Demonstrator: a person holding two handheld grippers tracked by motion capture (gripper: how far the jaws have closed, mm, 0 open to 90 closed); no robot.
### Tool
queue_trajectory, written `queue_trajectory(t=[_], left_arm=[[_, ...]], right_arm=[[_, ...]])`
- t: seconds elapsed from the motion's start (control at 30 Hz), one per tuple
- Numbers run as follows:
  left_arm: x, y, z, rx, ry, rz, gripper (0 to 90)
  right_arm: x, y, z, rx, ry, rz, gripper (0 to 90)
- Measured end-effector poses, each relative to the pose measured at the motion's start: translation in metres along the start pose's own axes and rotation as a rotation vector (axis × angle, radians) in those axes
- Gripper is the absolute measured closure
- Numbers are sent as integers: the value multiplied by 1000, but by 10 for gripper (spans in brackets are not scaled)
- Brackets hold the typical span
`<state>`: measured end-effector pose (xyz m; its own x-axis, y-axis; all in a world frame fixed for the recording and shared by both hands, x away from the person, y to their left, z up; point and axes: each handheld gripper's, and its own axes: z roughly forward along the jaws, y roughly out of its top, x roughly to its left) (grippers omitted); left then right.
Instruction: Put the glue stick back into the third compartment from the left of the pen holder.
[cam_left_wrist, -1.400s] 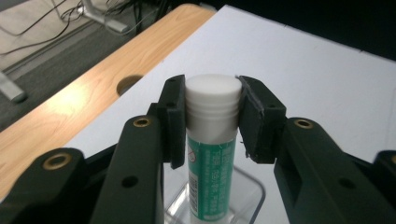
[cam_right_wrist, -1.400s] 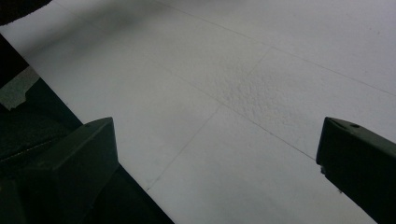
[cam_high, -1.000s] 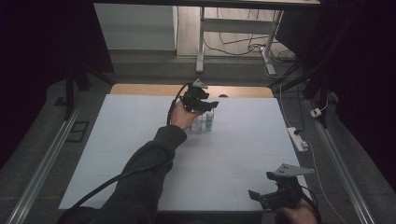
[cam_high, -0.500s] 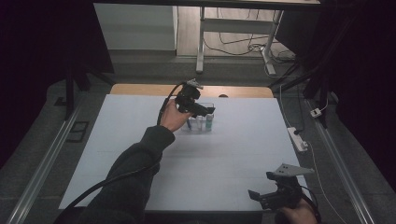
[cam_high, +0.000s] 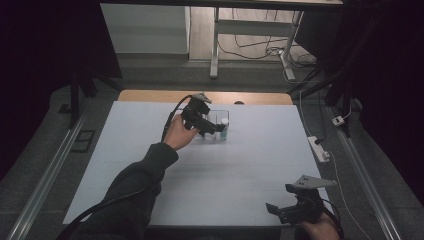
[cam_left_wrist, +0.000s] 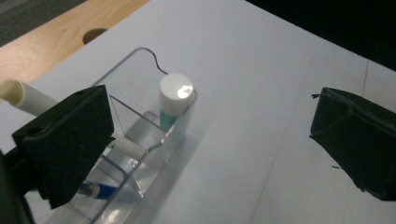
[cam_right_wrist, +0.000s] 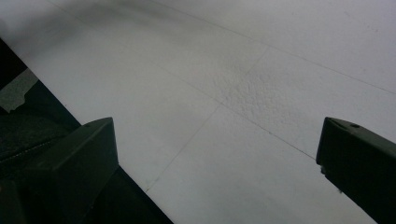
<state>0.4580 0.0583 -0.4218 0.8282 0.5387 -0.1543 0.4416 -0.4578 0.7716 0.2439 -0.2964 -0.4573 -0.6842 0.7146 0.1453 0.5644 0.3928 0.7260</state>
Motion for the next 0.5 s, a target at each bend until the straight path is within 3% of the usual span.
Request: queue_trajectory(t=[0.5], left_arm=[[-17,-32,-18,1,-77,5,0]], right_arm=[[0,0,1,4,-2,2,0]])
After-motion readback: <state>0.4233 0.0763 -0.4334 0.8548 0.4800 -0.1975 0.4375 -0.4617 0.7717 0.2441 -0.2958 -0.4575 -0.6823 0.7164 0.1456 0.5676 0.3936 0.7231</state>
